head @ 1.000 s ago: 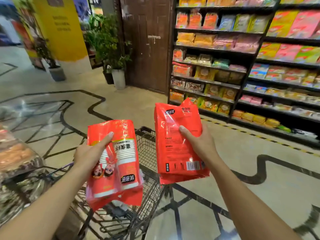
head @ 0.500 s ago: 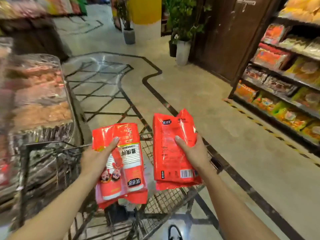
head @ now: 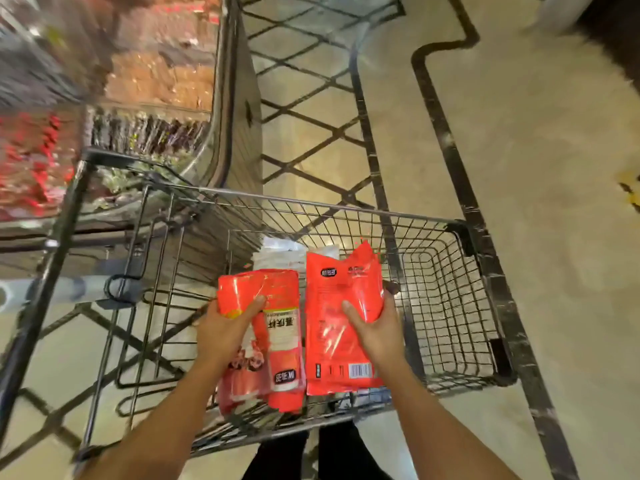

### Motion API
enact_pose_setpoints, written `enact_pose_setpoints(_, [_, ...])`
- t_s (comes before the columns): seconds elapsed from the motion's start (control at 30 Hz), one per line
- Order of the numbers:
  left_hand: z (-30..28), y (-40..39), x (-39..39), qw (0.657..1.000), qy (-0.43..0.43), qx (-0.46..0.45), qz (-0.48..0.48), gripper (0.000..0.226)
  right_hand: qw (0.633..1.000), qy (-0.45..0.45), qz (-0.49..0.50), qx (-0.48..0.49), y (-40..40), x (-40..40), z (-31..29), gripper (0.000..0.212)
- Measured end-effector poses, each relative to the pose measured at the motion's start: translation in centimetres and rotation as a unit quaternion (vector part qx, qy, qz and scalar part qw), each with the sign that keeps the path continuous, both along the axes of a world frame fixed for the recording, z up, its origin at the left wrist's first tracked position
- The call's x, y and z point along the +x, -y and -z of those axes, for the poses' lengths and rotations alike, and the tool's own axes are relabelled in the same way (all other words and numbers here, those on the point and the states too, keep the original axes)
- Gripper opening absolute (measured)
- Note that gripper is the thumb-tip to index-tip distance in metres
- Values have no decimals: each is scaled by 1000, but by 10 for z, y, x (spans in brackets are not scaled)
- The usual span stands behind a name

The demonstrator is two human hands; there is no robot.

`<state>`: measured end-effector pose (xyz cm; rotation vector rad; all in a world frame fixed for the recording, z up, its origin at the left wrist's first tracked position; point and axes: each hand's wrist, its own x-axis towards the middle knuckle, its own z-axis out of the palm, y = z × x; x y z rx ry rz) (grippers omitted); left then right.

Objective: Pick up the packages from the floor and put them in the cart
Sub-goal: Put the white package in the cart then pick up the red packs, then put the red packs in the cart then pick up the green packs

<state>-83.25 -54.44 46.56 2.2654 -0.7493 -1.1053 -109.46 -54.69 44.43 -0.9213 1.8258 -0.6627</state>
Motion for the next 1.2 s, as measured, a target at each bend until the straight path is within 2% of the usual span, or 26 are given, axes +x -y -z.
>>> enact_pose_setpoints(0.07, [23, -8, 3, 1000, -5, 23, -2, 93, 1000, 0, -6, 23, -7, 2, 19, 93])
enact_pose_setpoints(0.13, [36, -13, 2, 999, -6, 37, -2, 91, 999, -5, -16, 30, -14, 8, 27, 86])
enact_pose_setpoints(0.23, [54, -17, 3, 999, -26, 40, -18, 68, 999, 5, -30, 40, -21, 16, 43, 71])
enact_pose_setpoints(0.3, [64, -19, 8, 998, -40, 45, -23, 59, 998, 13, -38, 52, -21, 20, 54, 68])
enact_pose_setpoints(0.37, [74, -17, 13, 997, -61, 42, -30, 70, 997, 17, -40, 57, -19, 23, 61, 68])
enact_pose_setpoints(0.43, [81, -15, 16, 997, -58, 51, -19, 86, 996, 37, -39, 67, -18, 21, 70, 78])
enact_pose_setpoints(0.5, [85, -13, 12, 997, -46, 59, -20, 94, 995, 53, -34, 80, -15, 17, 71, 86])
enact_pose_setpoints(0.6, [83, -12, 2, 998, 4, 58, -25, 90, 993, 54, -41, 92, -10, 11, 69, 75])
enact_pose_setpoints(0.8, [49, 2, -4, 987, 123, 28, 99, 85, 989, 7, -100, 105, 0, 11, 55, 91])
enact_pose_setpoints(0.87, [34, 6, 2, 967, 175, 23, 182, 83, 987, -28, -129, 91, 2, 14, 43, 109])
enact_pose_setpoints(0.93, [15, 13, 11, 930, 255, 15, 266, 76, 982, -56, -165, 71, 5, 20, 23, 131])
enact_pose_setpoints(0.97, [5, 18, 16, 919, 263, -4, 292, 72, 981, -63, -173, 55, 8, 22, 13, 137])
enact_pose_setpoints(1.0, [-5, 23, 19, 911, 260, -29, 317, 70, 980, -69, -180, 38, 13, 23, 3, 137])
enact_pose_setpoints(1.07, [-24, 31, 26, 889, 274, -77, 358, 69, 972, -93, -213, -9, 25, 27, -20, 123])
enact_pose_setpoints(1.2, [-72, 43, 35, 860, 335, -87, 376, 73, 942, -138, -286, -107, 58, 39, -71, 95])
